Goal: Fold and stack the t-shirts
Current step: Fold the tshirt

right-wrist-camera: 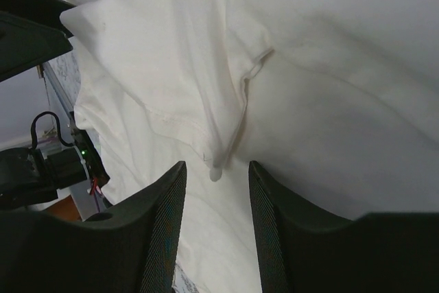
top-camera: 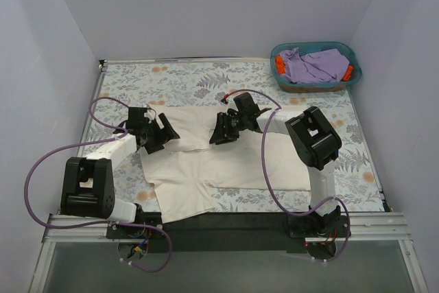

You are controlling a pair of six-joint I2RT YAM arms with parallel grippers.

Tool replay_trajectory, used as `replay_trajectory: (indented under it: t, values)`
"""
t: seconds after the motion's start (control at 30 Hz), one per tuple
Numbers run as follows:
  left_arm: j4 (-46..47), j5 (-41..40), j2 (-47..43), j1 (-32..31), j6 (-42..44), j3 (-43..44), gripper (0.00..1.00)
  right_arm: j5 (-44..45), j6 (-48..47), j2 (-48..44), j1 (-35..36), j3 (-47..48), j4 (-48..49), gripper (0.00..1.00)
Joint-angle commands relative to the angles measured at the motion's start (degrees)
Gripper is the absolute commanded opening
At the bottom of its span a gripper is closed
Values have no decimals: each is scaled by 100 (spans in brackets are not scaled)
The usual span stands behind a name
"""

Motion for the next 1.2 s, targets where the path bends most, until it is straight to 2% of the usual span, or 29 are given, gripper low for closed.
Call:
replay_trajectory:
  t: [0.0, 0.13, 0.27, 0.37, 0.47, 0.73, 0.83, 0.87, 0.93, 0.97, 1.1, 1.17]
  values:
    - [188, 251, -50, 20, 178, -78, 75, -202, 91, 70, 70, 201, 261, 41]
    - [224, 312, -41, 20, 214, -140, 74, -194, 109, 140, 114, 245, 279, 41]
    - [259, 382, -41, 20, 240, -149, 67, -211, 126, 219, 132, 280, 288, 41]
    - [259, 435, -59, 20, 231, -166, 57, -220, 126, 228, 149, 306, 288, 39]
    - [233, 505, -77, 20, 205, -192, 55, -211, 118, 202, 149, 289, 288, 36]
    - [75, 664, -120, 20, 187, -237, 55, -194, 91, 97, 149, 219, 253, 20]
    - [-136, 699, -208, 20, 161, -149, 52, -150, 47, 0, 158, 218, 183, 14]
    - [-180, 690, -226, 20, 100, -131, 43, -132, 30, -44, 158, 219, 156, 12]
    - [-400, 708, -226, 20, 64, -35, 35, -79, -23, -88, 158, 227, 86, 6]
    - [-461, 769, -217, 20, 21, -8, 26, -62, -49, -123, 149, 245, -1, 5]
    - [-838, 796, -173, 20, -15, 115, 16, 87, -172, -194, 149, 350, -213, 1]
    - [-1032, 735, -147, 20, -15, 211, 16, 149, -251, -229, 149, 403, -448, 1]
